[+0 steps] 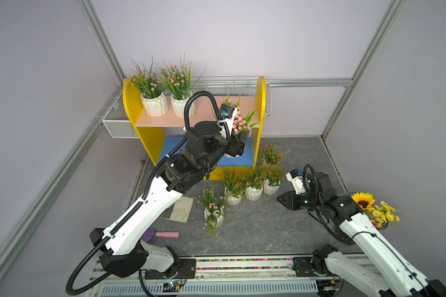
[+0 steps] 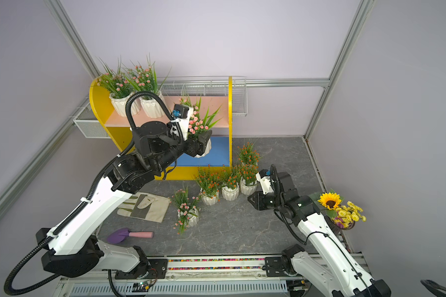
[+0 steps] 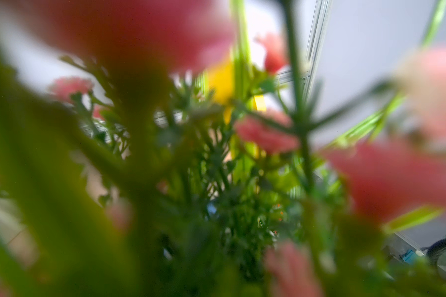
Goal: Place the baby's breath potted plants on the rack by color
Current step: Place the baby's breath potted plant on the rack.
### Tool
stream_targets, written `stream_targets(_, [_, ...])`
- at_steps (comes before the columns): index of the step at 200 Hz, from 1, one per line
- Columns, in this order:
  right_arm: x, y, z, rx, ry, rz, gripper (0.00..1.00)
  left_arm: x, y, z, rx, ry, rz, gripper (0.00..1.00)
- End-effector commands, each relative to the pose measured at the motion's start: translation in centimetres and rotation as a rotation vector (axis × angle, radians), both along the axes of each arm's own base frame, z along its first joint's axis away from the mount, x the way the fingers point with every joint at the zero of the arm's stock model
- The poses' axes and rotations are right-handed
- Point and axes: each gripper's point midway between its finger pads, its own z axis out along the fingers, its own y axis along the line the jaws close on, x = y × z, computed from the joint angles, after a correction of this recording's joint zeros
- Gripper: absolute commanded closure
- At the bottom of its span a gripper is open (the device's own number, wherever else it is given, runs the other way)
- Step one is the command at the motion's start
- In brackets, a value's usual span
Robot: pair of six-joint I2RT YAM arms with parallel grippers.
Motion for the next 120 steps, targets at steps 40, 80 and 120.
stream_targets(40, [-0.9, -0.2, -0.1, 0.015, 0.016, -0.003, 0.70, 3.2, 0.8, 5.7, -0.055, -0.079, 0.024, 1.00])
stream_targets(80, [-1.3, -0.4, -0.1, 0.018, 0.020, -0.007, 0.70, 6.8, 1.5, 6.9, -0.054, -0.083, 0.076, 1.00])
stream_targets(120, [-1.7, -0.6, -0.3, 0.022, 0.028, -0.014, 0.70, 10.0, 2.7, 7.7, -0.088, -0.105, 0.137, 1.00])
